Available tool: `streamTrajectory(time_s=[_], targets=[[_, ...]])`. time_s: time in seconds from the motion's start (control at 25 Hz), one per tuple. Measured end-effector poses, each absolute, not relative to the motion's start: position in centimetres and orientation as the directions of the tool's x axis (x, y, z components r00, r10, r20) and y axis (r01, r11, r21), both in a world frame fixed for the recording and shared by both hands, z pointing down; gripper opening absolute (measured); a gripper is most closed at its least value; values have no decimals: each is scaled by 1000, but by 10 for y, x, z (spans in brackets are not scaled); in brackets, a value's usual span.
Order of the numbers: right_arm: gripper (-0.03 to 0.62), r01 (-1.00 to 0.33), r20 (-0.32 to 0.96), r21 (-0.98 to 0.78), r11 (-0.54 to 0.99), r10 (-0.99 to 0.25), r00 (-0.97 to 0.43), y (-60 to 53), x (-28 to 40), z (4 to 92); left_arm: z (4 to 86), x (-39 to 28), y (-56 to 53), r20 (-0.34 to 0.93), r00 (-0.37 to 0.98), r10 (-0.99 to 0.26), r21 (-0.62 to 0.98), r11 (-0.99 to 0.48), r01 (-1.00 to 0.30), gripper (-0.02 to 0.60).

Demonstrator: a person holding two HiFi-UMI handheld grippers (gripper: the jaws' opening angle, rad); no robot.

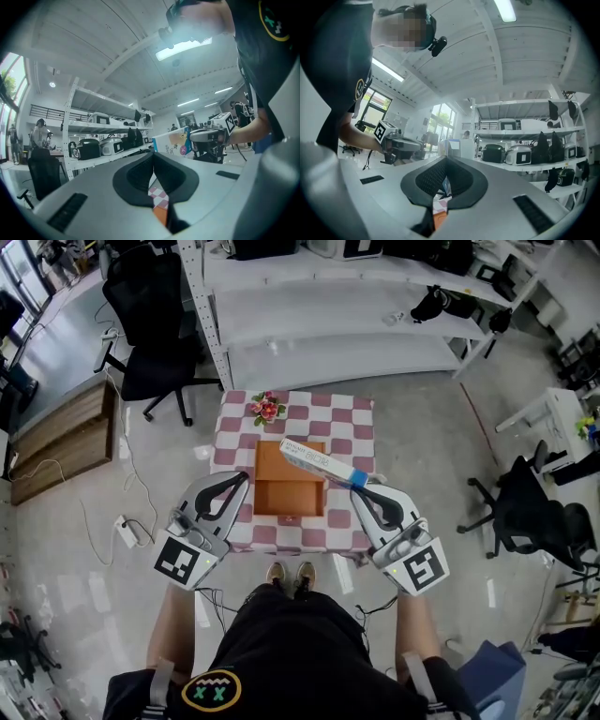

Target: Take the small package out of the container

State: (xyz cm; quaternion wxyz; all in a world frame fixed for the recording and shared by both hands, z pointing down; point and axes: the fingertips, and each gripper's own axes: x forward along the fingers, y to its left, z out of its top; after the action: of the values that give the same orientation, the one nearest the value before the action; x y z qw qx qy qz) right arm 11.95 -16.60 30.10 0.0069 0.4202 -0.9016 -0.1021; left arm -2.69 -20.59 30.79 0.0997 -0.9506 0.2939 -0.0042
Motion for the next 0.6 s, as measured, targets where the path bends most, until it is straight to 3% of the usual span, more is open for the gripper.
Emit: streamTrajectory(time_s=[0.6], targets=[[21,-763,-58,203,614,-770,-635,-174,116,312,312,-31,-211,-32,828,-559,-194,-810,-554,18]])
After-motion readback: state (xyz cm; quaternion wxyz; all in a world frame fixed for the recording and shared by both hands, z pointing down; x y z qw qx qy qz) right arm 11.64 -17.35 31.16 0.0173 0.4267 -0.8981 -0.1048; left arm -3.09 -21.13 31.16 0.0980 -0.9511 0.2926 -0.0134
